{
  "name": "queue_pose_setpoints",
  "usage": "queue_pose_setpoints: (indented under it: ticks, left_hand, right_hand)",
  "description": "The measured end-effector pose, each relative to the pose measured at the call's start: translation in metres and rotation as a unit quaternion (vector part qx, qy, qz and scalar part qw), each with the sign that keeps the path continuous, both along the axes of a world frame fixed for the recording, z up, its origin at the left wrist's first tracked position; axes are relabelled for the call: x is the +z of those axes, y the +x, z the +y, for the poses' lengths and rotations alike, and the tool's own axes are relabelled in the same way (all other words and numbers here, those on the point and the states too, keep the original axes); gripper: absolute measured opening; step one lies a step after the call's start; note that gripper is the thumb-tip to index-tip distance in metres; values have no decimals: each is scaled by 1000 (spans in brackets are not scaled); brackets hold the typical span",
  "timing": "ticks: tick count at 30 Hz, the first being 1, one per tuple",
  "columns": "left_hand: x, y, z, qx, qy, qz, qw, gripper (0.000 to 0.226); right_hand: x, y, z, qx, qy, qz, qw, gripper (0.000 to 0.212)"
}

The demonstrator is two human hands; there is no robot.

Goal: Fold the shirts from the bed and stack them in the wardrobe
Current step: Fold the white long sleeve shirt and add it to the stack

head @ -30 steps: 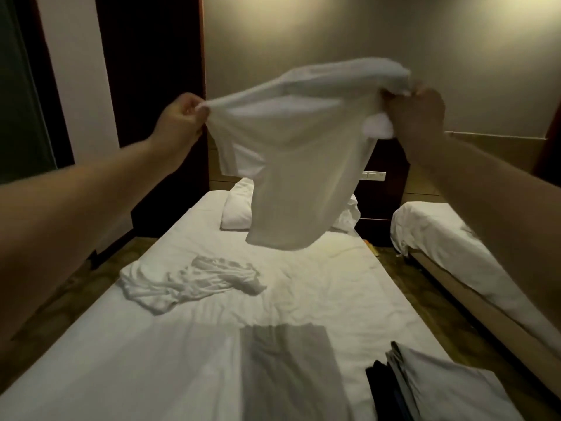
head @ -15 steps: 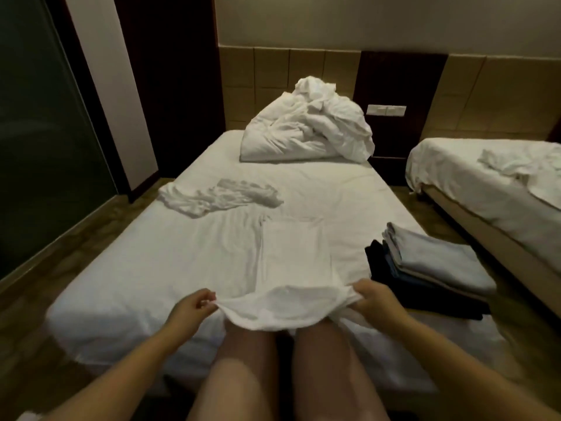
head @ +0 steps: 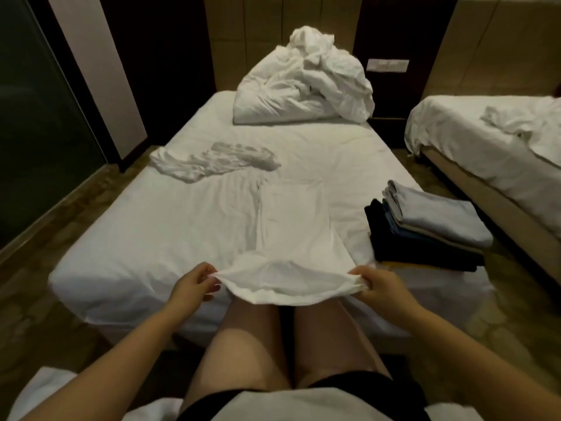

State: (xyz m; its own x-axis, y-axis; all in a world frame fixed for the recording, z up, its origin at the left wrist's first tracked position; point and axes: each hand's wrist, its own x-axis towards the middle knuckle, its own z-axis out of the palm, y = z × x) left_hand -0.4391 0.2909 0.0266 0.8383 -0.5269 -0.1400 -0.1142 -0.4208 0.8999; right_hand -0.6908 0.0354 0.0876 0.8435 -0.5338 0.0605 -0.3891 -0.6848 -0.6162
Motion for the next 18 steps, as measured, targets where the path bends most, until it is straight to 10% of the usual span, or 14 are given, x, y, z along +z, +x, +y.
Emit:
queue_pose_setpoints:
  ticks: [12,18]
  left_hand:
    - [-11,-3,32,-54,50,-31,997,27]
    - [1,7,45,-195,244,-9,950,26]
  right_hand:
    - [-20,-40,15,47,-51,95,993,20]
    - [-15,-61,13,179,-91,169,965,31]
